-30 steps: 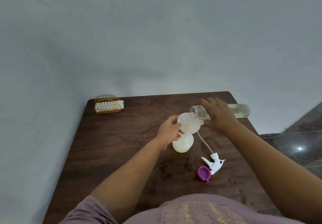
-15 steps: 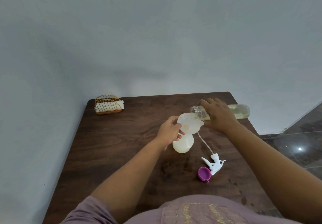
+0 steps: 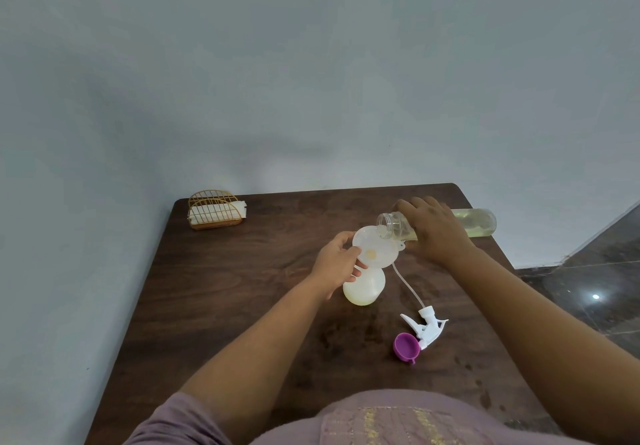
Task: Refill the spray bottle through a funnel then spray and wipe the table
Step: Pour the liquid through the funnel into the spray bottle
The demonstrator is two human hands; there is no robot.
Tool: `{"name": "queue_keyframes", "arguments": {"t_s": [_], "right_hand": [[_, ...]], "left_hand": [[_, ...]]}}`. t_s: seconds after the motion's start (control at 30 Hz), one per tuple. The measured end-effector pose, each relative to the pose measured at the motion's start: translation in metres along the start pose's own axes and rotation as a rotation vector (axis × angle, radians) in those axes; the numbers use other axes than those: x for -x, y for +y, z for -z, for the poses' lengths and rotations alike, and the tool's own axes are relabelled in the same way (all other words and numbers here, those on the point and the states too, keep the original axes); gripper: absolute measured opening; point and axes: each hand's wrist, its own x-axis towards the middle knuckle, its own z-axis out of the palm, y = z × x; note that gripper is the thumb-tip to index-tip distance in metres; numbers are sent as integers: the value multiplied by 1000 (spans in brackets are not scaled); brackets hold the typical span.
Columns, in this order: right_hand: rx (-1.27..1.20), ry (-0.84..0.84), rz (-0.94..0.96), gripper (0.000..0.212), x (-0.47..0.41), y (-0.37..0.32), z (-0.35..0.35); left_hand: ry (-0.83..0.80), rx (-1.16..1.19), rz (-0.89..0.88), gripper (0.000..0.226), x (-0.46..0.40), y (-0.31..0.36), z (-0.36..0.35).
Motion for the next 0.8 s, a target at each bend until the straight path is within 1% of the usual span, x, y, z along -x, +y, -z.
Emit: {"name": "queue_keyframes", "arguments": {"t_s": [0.4, 0.8], "right_hand": [[-1, 15, 11, 53, 1, -1, 0], [8, -22, 7, 55, -1, -2, 4]], "left_hand": [[0, -3, 3, 30, 1, 0, 0], [-1, -17, -1, 33, 2, 1, 0]]}}
